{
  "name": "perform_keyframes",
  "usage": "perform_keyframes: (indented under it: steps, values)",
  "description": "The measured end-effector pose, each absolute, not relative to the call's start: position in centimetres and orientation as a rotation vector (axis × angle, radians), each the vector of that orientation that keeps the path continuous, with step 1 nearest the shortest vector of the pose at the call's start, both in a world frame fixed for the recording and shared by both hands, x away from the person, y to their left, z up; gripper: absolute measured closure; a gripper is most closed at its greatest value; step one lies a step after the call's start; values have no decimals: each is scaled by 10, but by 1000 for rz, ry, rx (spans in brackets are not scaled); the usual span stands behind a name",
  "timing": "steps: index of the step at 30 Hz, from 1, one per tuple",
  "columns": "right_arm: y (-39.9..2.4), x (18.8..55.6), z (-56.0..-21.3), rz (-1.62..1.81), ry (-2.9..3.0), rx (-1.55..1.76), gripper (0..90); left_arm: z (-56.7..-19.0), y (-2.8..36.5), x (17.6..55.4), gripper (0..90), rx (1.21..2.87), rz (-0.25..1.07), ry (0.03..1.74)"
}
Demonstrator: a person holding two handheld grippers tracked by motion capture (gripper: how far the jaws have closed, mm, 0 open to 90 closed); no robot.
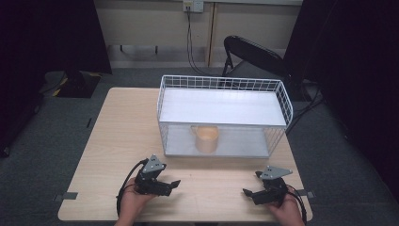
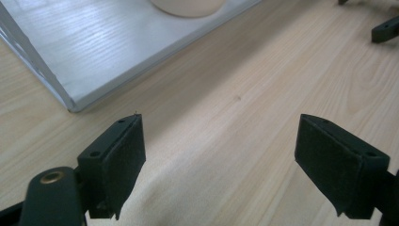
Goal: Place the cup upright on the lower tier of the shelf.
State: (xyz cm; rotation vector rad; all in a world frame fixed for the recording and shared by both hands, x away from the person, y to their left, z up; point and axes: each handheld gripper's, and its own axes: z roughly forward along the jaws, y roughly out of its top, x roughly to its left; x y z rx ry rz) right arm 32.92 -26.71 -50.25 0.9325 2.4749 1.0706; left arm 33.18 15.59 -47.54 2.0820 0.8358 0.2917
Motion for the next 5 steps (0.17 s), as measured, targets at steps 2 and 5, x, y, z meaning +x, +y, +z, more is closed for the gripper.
perform_keyframes:
  steps: [2,5]
  values:
    - [-267,329,-502,1071,2475,933,117,-476,155,332,166,2085,289,837]
    - [-267,329,-502,1070,2475,932,117,-478,155,332,166,2094,289,840]
